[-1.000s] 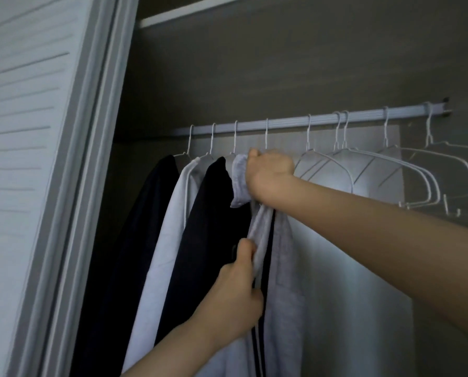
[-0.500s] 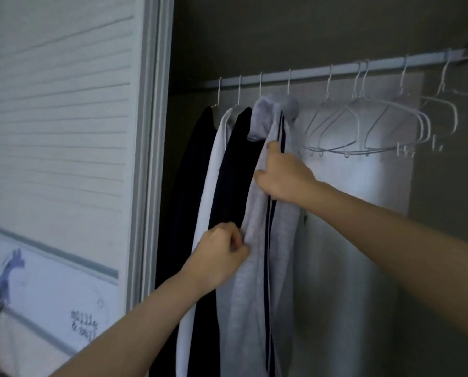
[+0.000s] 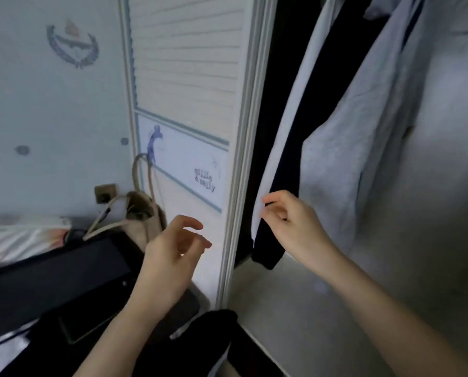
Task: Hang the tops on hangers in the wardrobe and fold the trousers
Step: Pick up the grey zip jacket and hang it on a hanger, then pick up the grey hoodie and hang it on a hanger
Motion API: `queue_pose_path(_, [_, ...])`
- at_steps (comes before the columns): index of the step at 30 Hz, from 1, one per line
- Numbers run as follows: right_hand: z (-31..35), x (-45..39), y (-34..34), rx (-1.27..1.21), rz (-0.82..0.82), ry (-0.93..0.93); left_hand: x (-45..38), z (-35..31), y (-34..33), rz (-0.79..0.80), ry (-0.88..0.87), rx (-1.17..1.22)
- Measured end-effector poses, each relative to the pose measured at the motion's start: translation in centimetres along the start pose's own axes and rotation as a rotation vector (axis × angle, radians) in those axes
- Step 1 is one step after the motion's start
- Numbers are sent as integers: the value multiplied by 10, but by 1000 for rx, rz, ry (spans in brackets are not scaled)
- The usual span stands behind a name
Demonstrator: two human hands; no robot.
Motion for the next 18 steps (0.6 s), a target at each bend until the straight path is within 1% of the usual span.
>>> queue_pose_path(2, [-1, 24, -46, -43, 137, -12, 47, 31, 28, -108, 106, -75])
queue_pose_path(5, [-3, 63, -100, -74, 257, 11, 121, 65, 63, -252, 251, -144])
queue_pose_path(8, [0, 116, -149, -119, 368, 58, 212, 84, 94, -457, 424, -195])
queue_pose_path(10, [8, 161, -184, -162, 520, 95, 283, 93, 108, -619, 548, -213])
queue_pose_path(12, [16, 209, -215, -189, 686, 135, 352, 88, 113, -756, 632, -239])
queue_pose_path(14, [28, 258, -237, -213, 829, 173, 421, 80, 113, -854, 716, -267])
queue_pose_path(15, [31, 273, -243, -220, 874, 187, 440, 78, 110, -871, 750, -264])
queue_pose_path(17, [45, 324, -258, -222, 1008, 223, 501, 61, 107, -973, 830, -261])
queue_pose_path(18, [54, 352, -265, -213, 1070, 249, 533, 54, 106, -1050, 866, -239])
Point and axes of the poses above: each hand's wrist, its own x-axis away from the middle knuckle, its own y-axis out of the back of the hand, z = x × y, the point moved 8 cm from there along -x, towards the middle knuckle, and after that the axes turned 2 degrees about -y, right-handed, at the moved point
